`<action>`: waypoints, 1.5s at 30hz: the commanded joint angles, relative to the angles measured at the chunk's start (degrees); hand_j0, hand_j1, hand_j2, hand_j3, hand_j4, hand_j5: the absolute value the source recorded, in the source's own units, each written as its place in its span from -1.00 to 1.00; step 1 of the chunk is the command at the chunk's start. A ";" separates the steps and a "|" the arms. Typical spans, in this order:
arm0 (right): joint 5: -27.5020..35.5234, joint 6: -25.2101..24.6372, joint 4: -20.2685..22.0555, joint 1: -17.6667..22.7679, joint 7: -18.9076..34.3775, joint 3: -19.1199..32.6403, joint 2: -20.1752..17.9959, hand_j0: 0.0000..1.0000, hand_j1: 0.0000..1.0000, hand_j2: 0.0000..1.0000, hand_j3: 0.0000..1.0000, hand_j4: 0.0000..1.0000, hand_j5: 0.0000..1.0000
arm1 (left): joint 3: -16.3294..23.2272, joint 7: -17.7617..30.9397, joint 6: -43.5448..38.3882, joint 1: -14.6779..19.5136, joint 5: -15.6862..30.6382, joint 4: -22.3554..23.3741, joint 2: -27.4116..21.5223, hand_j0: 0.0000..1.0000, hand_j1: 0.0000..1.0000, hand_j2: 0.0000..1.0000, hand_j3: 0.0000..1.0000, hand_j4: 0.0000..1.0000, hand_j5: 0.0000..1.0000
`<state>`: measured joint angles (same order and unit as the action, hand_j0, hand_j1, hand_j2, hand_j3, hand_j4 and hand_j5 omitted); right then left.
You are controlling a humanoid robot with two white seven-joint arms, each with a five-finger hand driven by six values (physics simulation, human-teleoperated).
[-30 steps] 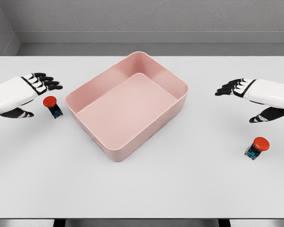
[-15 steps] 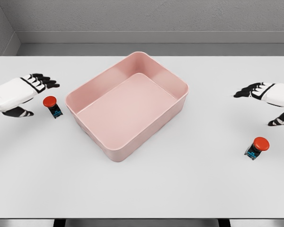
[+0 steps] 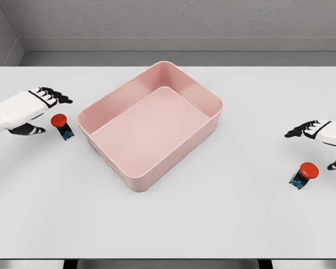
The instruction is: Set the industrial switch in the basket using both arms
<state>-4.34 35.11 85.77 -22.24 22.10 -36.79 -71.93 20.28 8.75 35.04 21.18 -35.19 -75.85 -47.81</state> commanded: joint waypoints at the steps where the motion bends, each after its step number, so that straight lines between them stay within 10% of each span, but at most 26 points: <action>1: 0.38 -0.11 0.01 0.00 -0.04 0.05 -0.23 1.00 1.00 1.00 1.00 1.00 1.00 | 0.11 -0.05 -0.04 0.00 -0.67 1.41 1.05 0.82 0.82 0.82 0.82 0.82 0.82; 45: 0.65 -0.11 0.27 3.96 -0.13 0.93 -0.23 1.00 1.00 1.00 1.00 1.00 1.00 | 1.60 -0.31 -0.04 0.00 -1.11 2.55 1.31 0.44 0.44 0.44 0.44 0.44 0.44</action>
<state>-4.15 35.10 86.29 -18.28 21.99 -36.22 -71.94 21.92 8.46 35.05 21.09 -36.66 -73.35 -46.40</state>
